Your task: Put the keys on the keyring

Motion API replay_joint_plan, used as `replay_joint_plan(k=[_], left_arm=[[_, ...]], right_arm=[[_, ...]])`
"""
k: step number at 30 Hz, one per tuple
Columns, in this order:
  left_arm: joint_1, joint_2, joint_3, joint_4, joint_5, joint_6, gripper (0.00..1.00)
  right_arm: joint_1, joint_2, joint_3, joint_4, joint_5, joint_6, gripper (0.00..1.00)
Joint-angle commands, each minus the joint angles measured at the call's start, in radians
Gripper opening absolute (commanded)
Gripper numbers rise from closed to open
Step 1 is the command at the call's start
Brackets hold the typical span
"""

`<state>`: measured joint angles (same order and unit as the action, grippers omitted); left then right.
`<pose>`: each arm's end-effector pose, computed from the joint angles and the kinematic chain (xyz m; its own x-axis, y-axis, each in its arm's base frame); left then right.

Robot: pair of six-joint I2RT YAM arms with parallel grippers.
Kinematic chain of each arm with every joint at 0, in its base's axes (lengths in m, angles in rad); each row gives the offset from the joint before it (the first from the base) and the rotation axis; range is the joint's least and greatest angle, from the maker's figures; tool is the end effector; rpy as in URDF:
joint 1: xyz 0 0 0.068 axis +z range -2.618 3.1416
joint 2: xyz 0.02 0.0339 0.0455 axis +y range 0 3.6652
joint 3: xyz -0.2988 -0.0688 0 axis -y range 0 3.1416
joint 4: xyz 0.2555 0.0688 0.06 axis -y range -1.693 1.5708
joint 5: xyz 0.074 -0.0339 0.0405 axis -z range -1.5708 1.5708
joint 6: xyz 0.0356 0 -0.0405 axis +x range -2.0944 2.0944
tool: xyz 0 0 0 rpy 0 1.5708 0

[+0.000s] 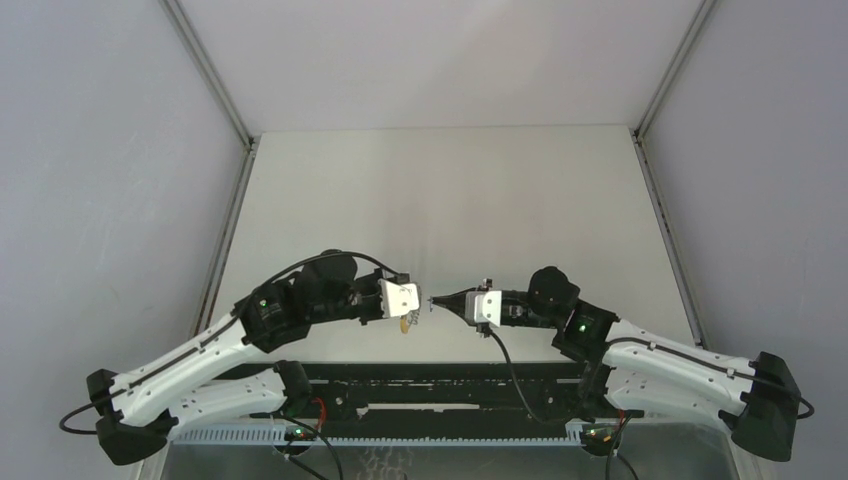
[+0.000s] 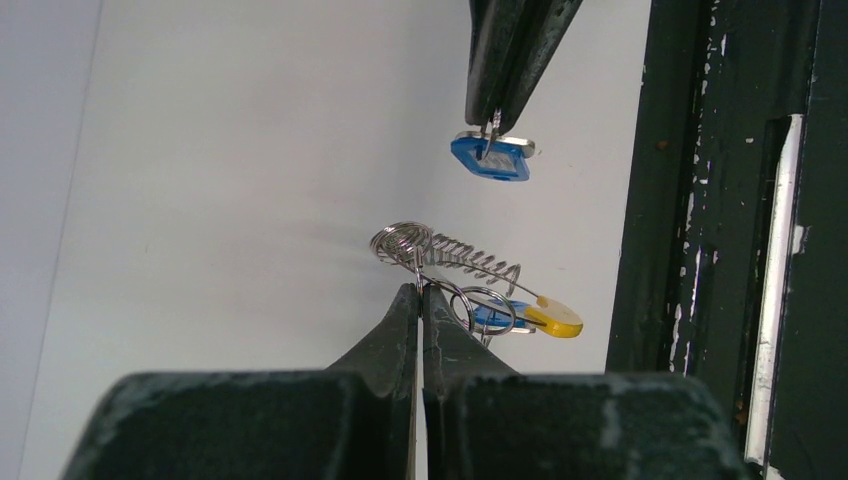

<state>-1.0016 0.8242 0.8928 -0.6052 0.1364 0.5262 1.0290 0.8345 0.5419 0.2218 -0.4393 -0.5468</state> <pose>0.0831 -0.1389 0.3543 0.2125 0.5911 -0.7781 0.9145 0.1603 0.3716 0.0836 0.1682 0.3111 0.4858 -0.1055 -0.8677 -0.8682 0.0567 -0.4930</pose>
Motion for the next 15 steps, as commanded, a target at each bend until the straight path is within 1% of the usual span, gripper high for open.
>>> replay_joint_plan(k=[1,6,15], left_arm=[[-0.004,-0.037,-0.021,0.071,0.028,0.009,0.0],[-0.005,-0.044,-0.027,0.072,0.058,0.011,0.0],[-0.005,-0.045,-0.033,0.077,0.084,0.015,0.0]], right_arm=[[-0.009,0.028,-0.002,0.151,-0.012,0.07,0.0],[-0.042,0.041,0.01,0.155,-0.033,0.131,0.0],[-0.046,0.084,0.098,0.022,-0.066,0.13,0.0]])
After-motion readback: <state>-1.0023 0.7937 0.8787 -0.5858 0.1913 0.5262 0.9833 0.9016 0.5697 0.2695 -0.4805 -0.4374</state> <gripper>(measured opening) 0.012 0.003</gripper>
